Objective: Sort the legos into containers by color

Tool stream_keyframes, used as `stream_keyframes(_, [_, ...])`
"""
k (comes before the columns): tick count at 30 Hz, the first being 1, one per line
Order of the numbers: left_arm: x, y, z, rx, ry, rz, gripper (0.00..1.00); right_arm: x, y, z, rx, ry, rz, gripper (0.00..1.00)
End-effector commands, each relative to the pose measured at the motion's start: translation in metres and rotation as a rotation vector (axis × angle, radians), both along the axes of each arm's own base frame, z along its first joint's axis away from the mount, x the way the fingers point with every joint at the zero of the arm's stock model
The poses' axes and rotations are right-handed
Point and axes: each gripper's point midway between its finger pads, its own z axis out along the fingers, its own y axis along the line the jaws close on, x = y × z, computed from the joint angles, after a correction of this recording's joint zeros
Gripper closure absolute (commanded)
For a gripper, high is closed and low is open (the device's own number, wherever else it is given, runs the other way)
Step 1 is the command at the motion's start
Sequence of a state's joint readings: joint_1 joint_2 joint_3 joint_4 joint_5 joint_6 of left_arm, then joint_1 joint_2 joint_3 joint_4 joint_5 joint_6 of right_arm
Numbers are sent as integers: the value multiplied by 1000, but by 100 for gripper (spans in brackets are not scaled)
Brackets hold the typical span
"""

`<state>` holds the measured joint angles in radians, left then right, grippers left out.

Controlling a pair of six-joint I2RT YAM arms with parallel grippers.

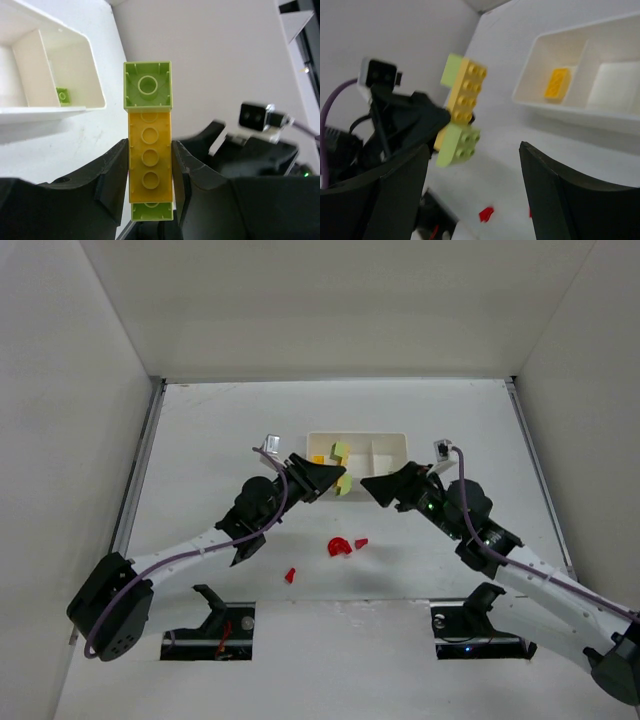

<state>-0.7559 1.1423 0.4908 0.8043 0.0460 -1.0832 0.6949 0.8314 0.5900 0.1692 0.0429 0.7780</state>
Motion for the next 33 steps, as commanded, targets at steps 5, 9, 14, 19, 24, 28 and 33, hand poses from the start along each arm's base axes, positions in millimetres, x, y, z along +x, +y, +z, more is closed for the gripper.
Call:
stream_keyframes(5, [13, 6, 70, -258, -54, 33, 85, -40, 37, 26, 272, -7, 207, 20])
stream_keyframes(9, [9, 5, 79, -355, -22, 2, 84, -42, 48, 44, 331, -62, 270, 21])
stream_keyframes(14, [6, 12, 81, -433, 9, -9, 84, -43, 50, 60, 383, -89, 305, 19])
stream_keyframes(19, [3, 9, 76, -434, 24, -20, 84, -35, 52, 55, 376, -77, 297, 19])
stream_keyframes(24, [-2, 5, 73, -430, 35, -37, 84, -30, 56, 55, 376, -74, 311, 23])
stream_keyframes(28, [-5, 2, 68, -419, 46, -46, 84, -23, 54, 53, 382, -72, 295, 25])
stream_keyframes(33, [-8, 2, 63, -412, 49, -49, 84, -17, 53, 52, 382, -64, 286, 28])
